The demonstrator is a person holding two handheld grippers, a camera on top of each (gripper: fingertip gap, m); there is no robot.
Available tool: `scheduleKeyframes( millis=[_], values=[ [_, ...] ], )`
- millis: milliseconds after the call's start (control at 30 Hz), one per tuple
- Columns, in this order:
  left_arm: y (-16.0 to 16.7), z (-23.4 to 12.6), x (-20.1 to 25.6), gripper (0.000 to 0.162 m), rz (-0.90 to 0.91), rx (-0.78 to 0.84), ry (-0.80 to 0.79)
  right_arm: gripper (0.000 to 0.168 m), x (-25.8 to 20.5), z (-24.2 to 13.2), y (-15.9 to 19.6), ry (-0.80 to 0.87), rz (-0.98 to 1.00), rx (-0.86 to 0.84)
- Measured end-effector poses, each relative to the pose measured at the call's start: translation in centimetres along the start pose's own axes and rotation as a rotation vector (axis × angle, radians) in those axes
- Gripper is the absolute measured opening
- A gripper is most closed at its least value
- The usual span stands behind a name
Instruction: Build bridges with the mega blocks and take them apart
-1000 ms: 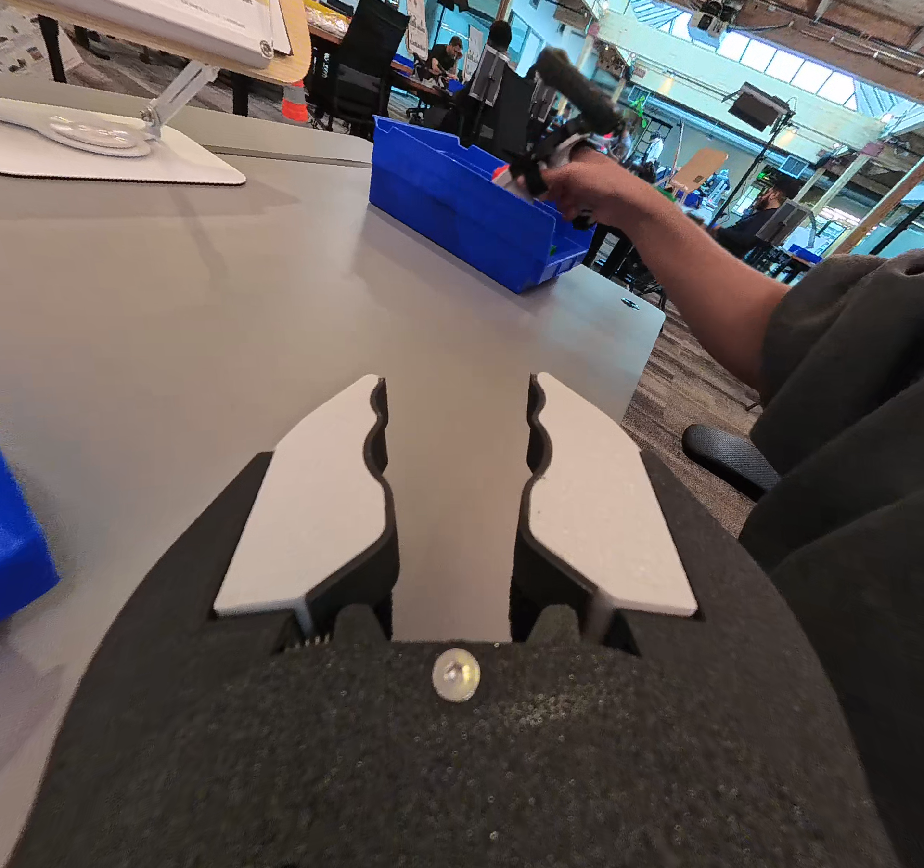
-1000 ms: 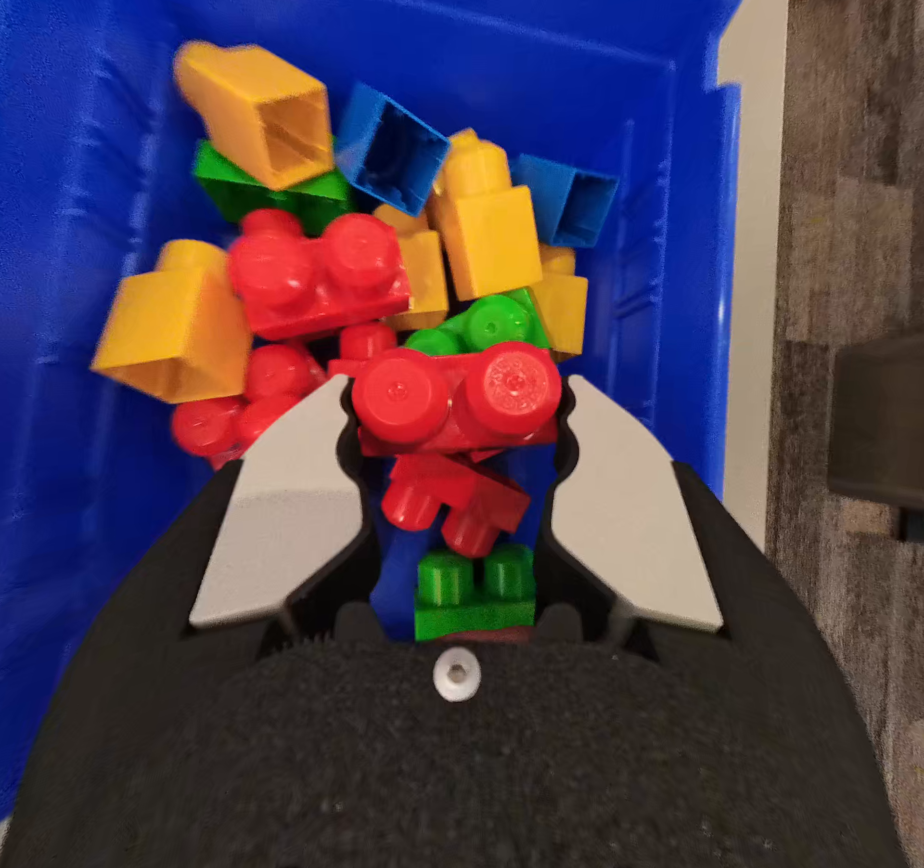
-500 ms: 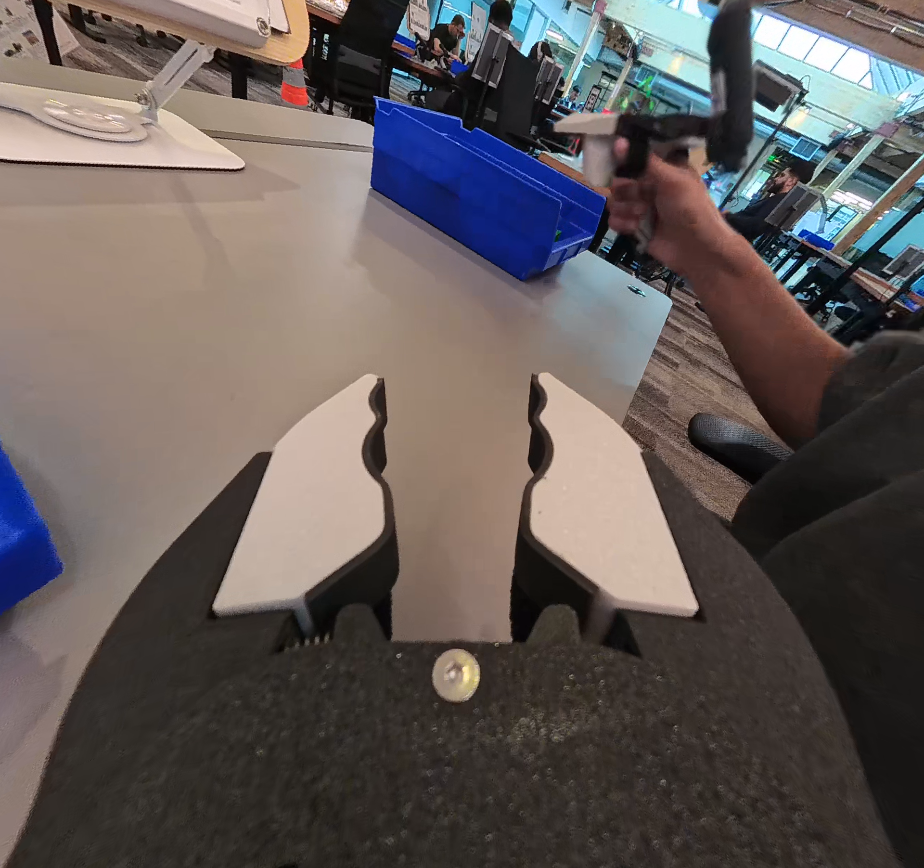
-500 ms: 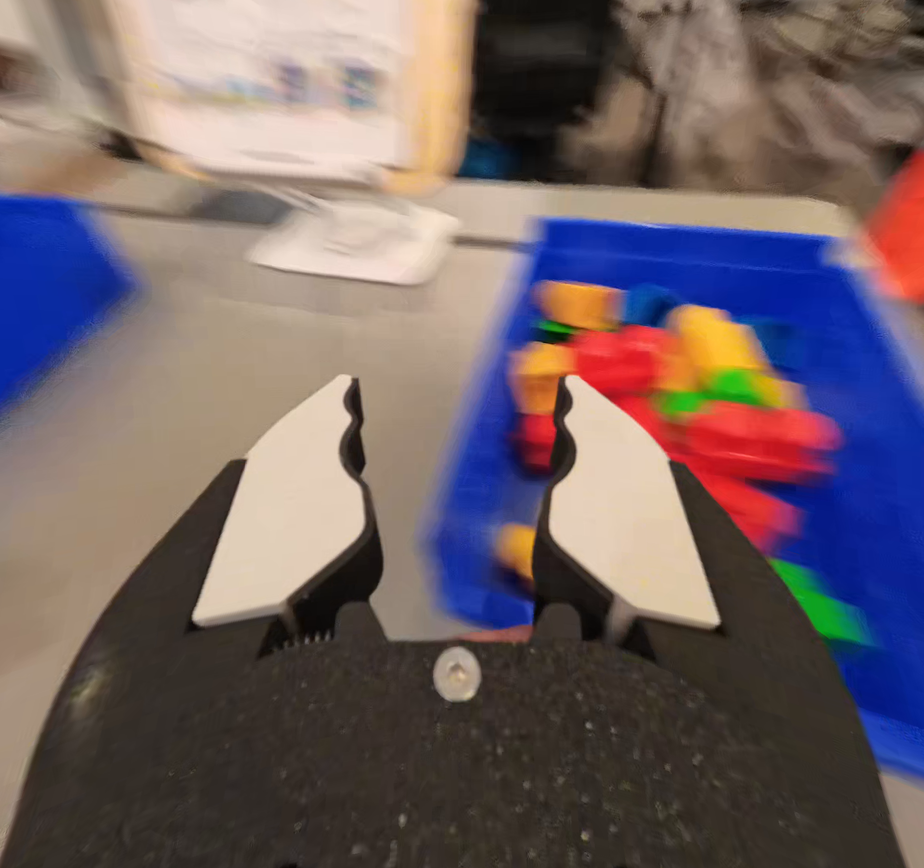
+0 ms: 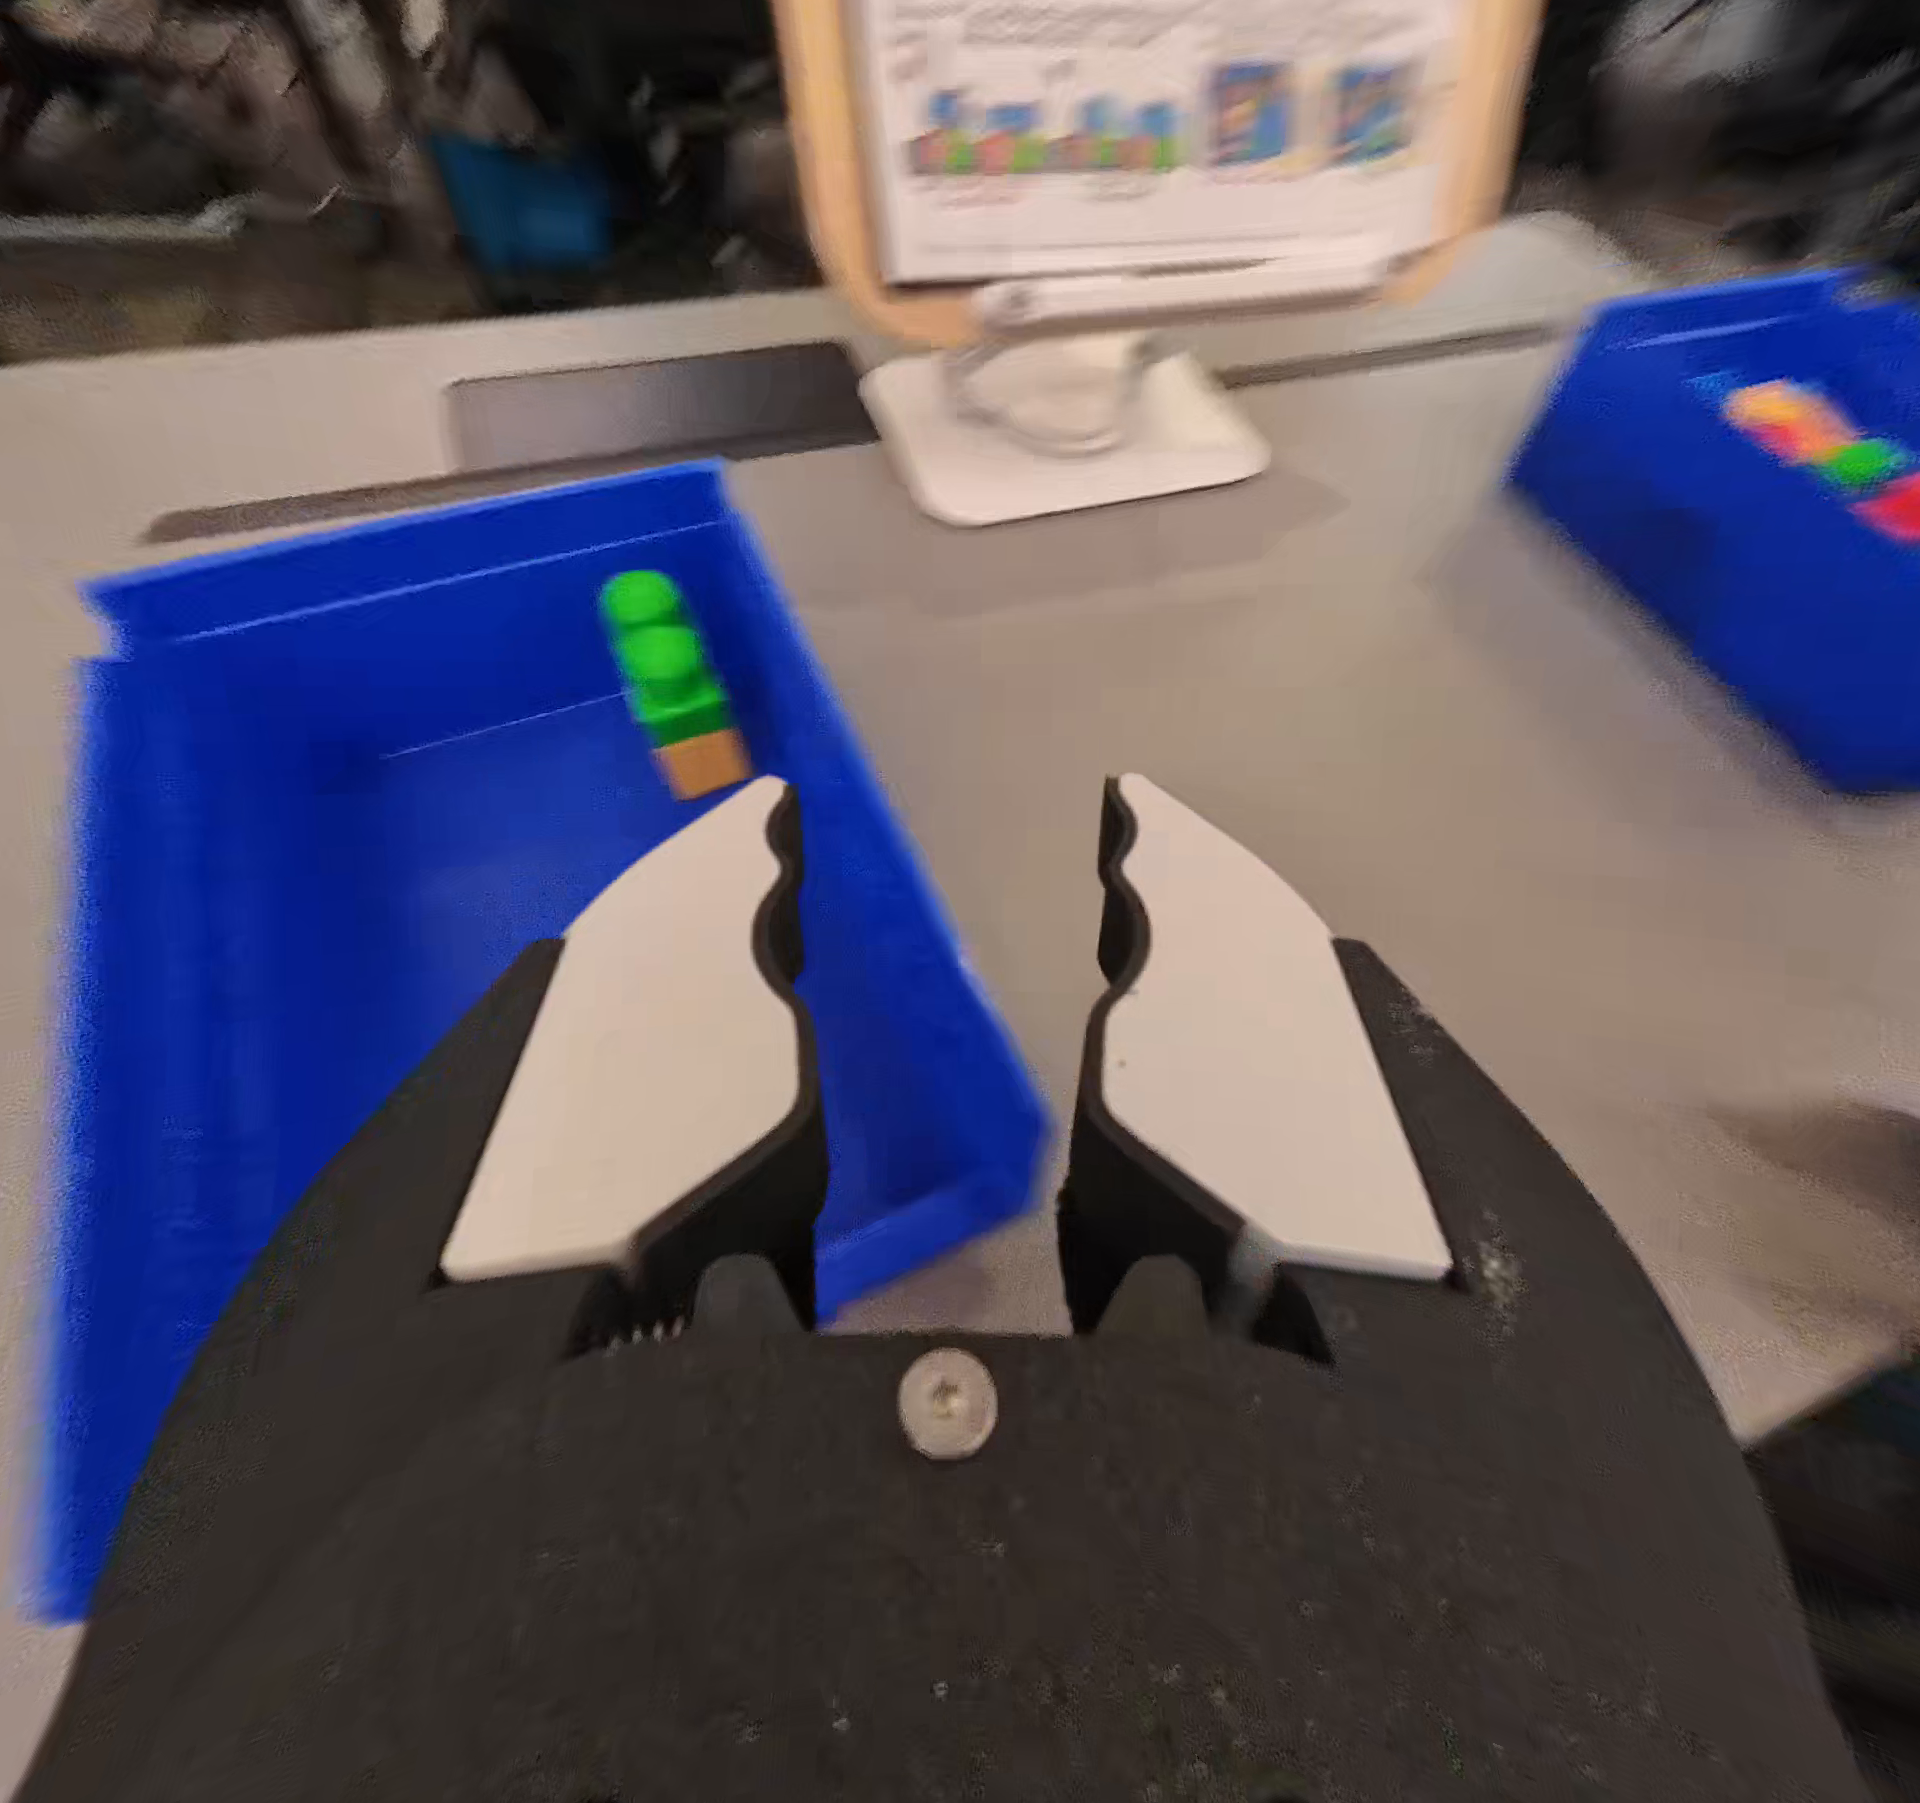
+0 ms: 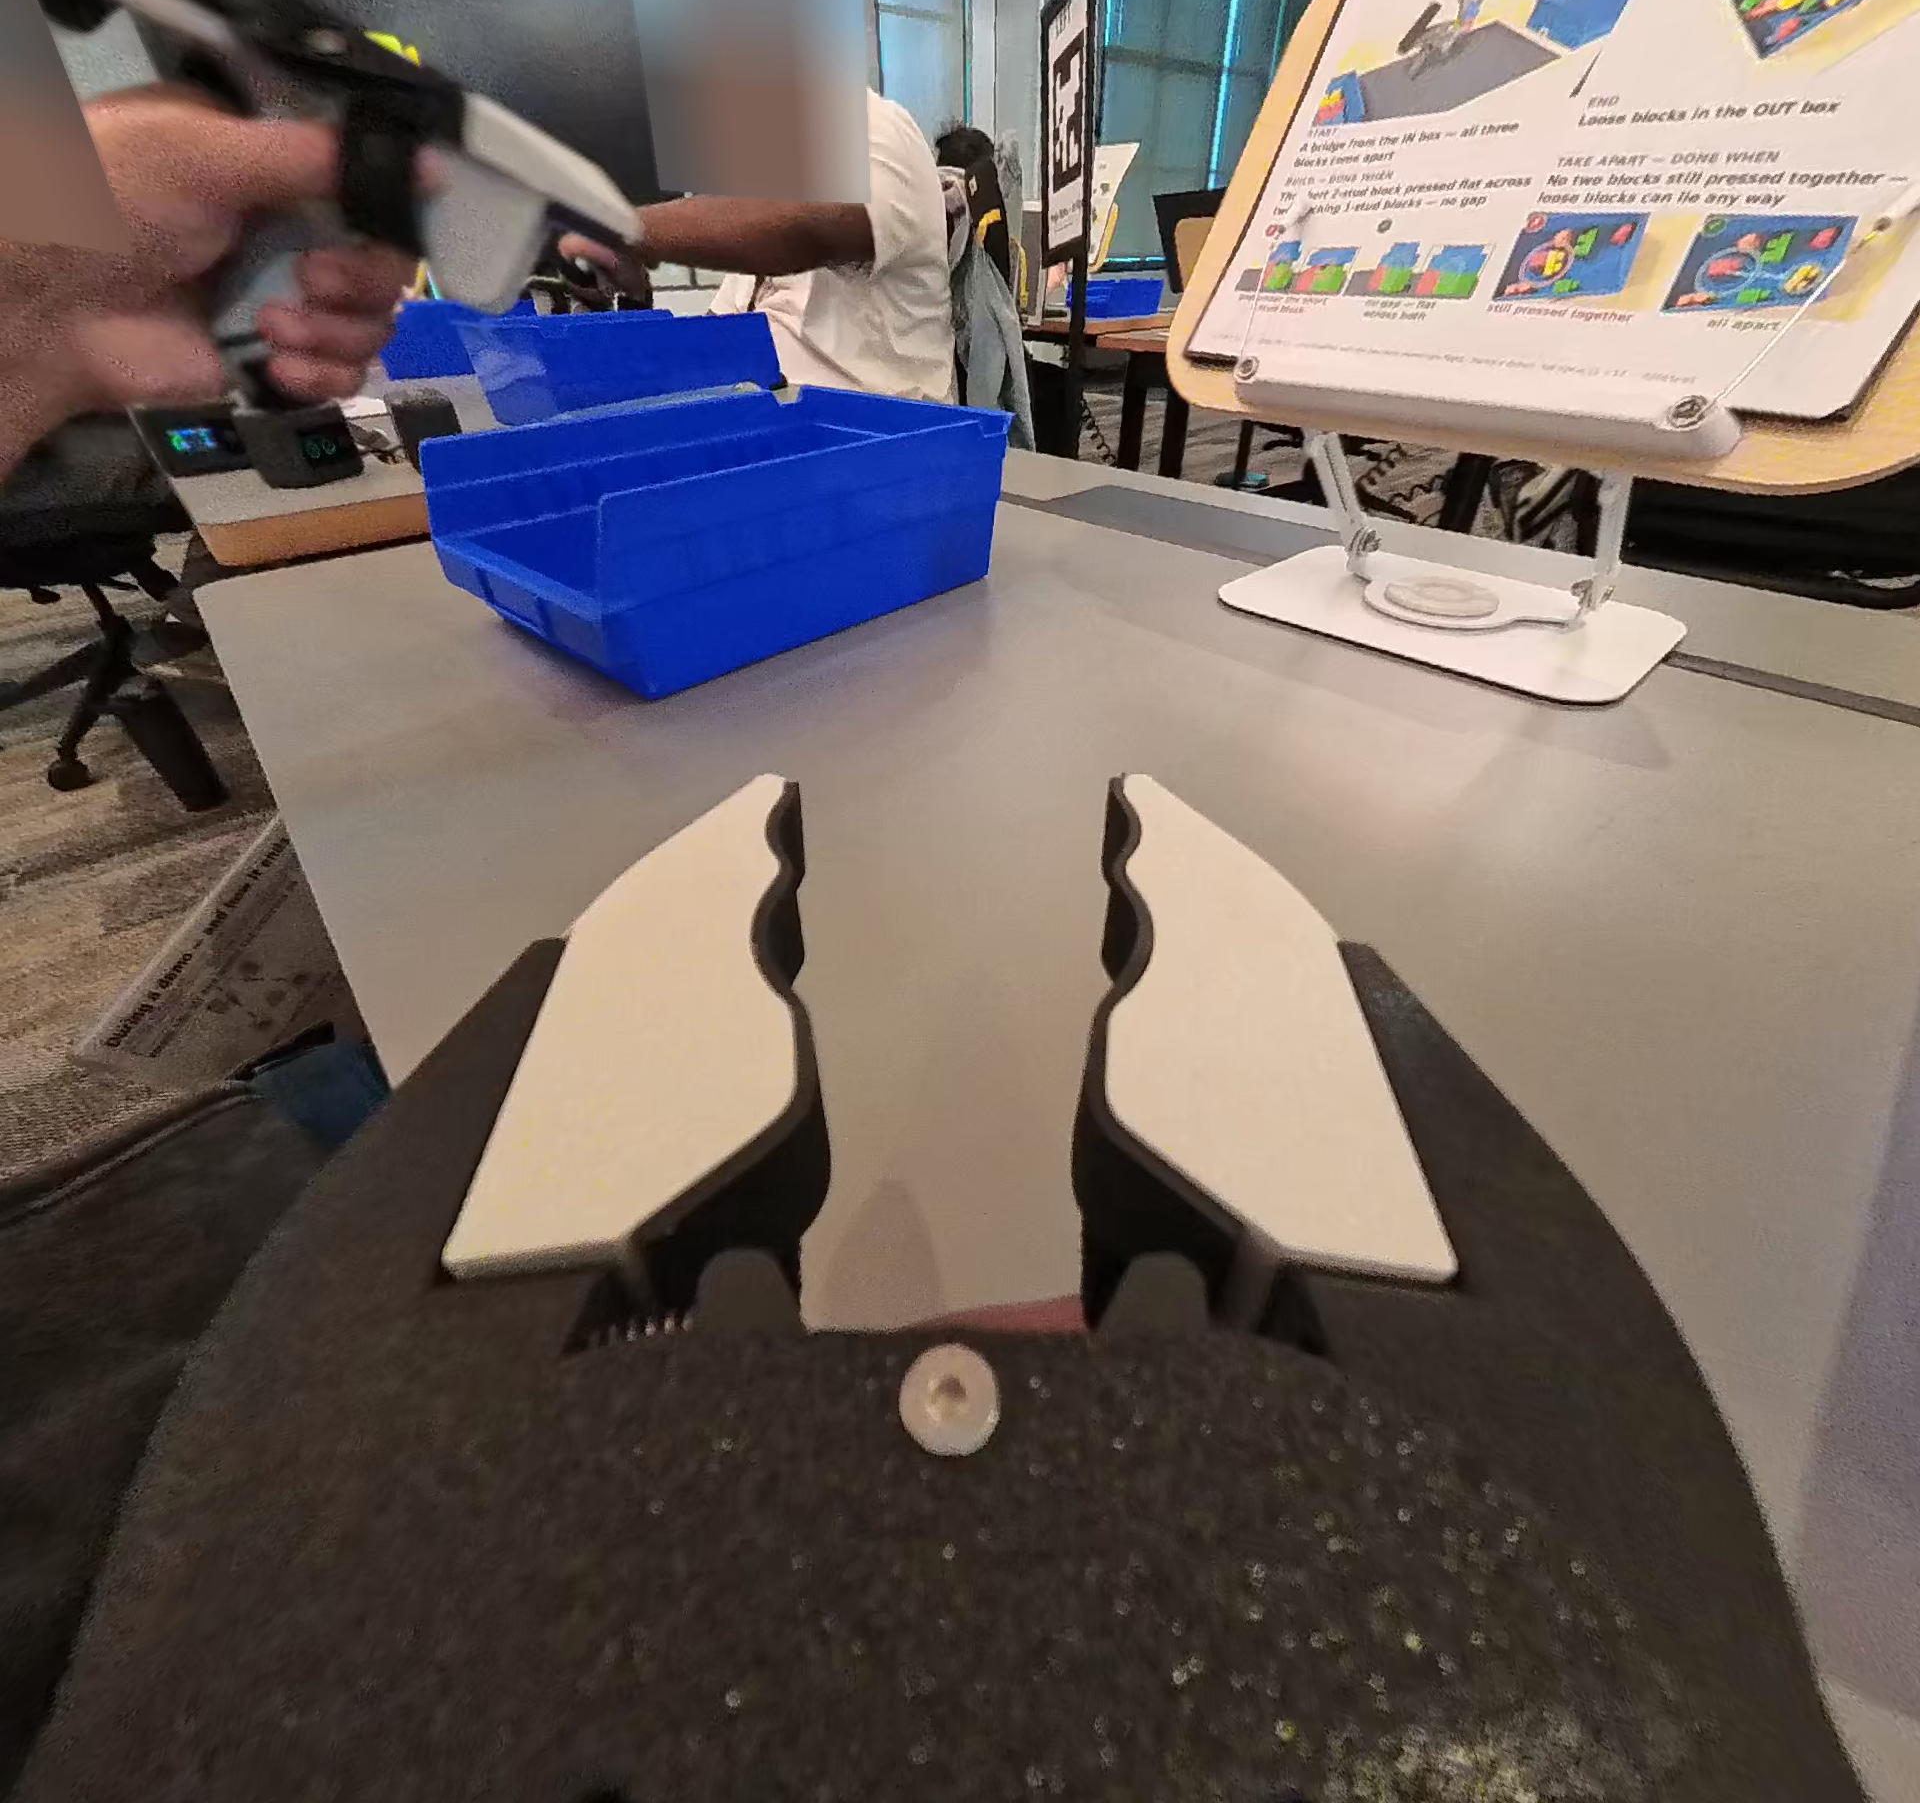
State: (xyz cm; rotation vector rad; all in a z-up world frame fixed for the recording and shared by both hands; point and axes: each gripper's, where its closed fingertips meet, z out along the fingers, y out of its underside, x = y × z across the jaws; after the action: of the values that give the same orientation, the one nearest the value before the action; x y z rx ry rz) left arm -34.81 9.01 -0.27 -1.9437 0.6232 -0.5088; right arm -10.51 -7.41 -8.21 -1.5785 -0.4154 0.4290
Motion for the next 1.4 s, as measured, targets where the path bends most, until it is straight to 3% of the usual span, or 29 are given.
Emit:
scheduleKeyframes(
  millis=[67,133,267,367,467,633,767,933,1067,1133,1233,1300,1400],
  values=[
    [-1.4,3.0,-4.8,0.058,0.003,-0.137,-0.132,0.055,0.3,-0.2,0.1,-0.006,0.012,-0.002],
    [-1.4,7.4,-8.3,0.053,-0.06,-0.247,-0.162,0.055,0.6,-0.3,0.3,-0.005,0.026,-0.007],
    [1.8,15.7,-11.1,0.05,-0.279,-0.485,-0.062,0.055,0.8,-0.3,0.3,-0.014,0.06,-0.002],
    [4.3,18.7,-13.3,0.049,-0.279,-0.604,-0.15,0.054,0.9,-0.4,0.3,-0.013,0.063,-0.004],
    [5.6,19.7,-13.6,0.035,-0.28,-0.674,-0.173,0.054,1.1,-0.6,0.5,-0.001,0.048,-0.016],
    [5.9,18.7,-13.4,0.035,-0.213,-0.72,-0.184,0.052,1.5,-0.8,0.6,0.008,0.06,-0.015],
    [2.9,15.3,-13.4,0.035,-0.195,-0.56,-0.143,0.05,1.9,-1.0,0.5,0.018,0.072,-0.008],
    [-4.2,8.1,-8.7,0.035,-0.205,-0.113,0.124,0.05,2.5,-1.3,0.5,0.036,0.083,-0.006],
    [-5.4,4.3,-1.5,0.034,-0.181,0.109,0.456,0.05,3.1,-0.9,0.0,0.006,0.18,0.029],
    [-5.0,3.5,3.3,0.034,-0.19,0.158,0.69,0.051,2.9,0.4,-1.1,-0.089,0.305,0.048],
    [-4.1,2.4,10.8,0.034,-0.202,0.194,1.044,0.058,0.5,3.1,-4.0,-0.398,0.541,0.058],
    [-2.8,2.6,14.7,0.034,-0.199,0.165,1.182,0.062,-0.8,4.9,-6.1,-0.563,0.635,0.083],
    [-0.9,3.3,18.8,0.034,-0.21,0.107,1.275,0.066,-1.5,6.9,-7.7,-0.648,0.71,0.126]
  ],
)
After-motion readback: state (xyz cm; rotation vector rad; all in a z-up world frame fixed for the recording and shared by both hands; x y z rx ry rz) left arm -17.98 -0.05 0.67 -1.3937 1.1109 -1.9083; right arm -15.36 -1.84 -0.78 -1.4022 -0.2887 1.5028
